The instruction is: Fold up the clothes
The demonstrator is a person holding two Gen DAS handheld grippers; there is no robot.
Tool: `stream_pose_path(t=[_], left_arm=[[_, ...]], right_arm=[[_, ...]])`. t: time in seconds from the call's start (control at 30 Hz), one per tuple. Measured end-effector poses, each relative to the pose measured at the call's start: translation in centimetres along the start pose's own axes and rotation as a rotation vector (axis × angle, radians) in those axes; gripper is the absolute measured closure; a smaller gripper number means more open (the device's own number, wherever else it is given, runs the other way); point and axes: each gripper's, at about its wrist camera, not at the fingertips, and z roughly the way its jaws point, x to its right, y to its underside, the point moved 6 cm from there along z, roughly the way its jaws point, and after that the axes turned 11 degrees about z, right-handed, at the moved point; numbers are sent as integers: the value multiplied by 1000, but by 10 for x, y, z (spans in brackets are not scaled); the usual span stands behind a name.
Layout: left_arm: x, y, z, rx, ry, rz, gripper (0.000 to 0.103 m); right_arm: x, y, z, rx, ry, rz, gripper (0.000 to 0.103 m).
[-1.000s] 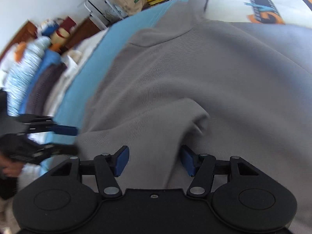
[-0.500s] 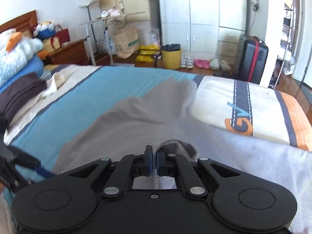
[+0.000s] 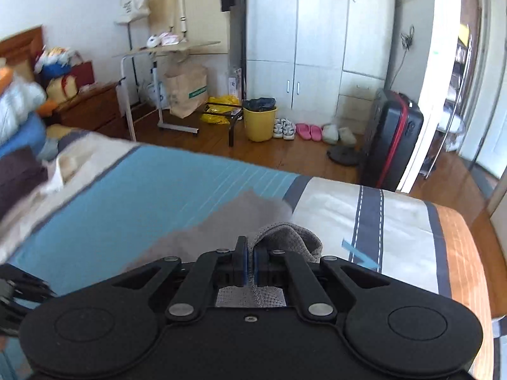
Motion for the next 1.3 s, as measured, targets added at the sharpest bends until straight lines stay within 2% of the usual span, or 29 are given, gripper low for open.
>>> stream_pose_path(t=[0.2,0.27,0.37,0.47,0.57,0.6,0.63,0.67,0.8,0.87,0.93,1.0,1.1,1.13,1.17,1.2,1.23,1.3], left_arm=[[-25,-42,17,17,-113,12,91],[-29,-47,12,45,-158,14,91],[-26,-45,6,90,-139,19,91],[-35,-42,23,42,-163,54,91],[-53,-41,42,8,-132,-10,91],[-56,-43,43,7,-143,-8,92],[-60,-45,45,6,-153,-7,94],[-63,-47,46,5,-163,-5,100],[-76,-55,51,1,-204,2,100],[-82,-56,57,-13,-212,-3,100],[-83,-37,71,-70,-147,-56,100],[-85,-29,65,-66,-128,-85,99],[-88,-18,56,-58,-99,-127,97],[-88,-15,53,-56,-89,-141,97],[-89,-11,50,-53,-80,-155,97],[-90,-7,47,-51,-70,-169,97],[-91,-4,44,-49,-60,-183,97],[-93,4,37,-44,-41,-211,93]], right_arm=[[18,-11,39,-31,11,92,99],[25,-12,54,-44,13,128,99],[31,5,69,7,-27,170,99],[35,12,84,2,-4,162,99],[39,20,99,-3,19,153,99],[40,19,103,-1,27,146,99],[40,9,102,19,34,128,99],[40,-3,101,43,42,106,99],[39,-43,111,116,64,64,99],[43,-50,126,94,69,92,99],[47,-47,143,68,65,128,99],[47,-38,160,10,68,117,98],[49,-21,178,-77,113,83,91],[47,-21,176,-62,122,71,79],[45,-20,173,-46,132,60,62],[43,-20,170,-31,141,48,56],[40,-20,167,-16,150,37,52],[36,-20,161,15,169,14,51]])
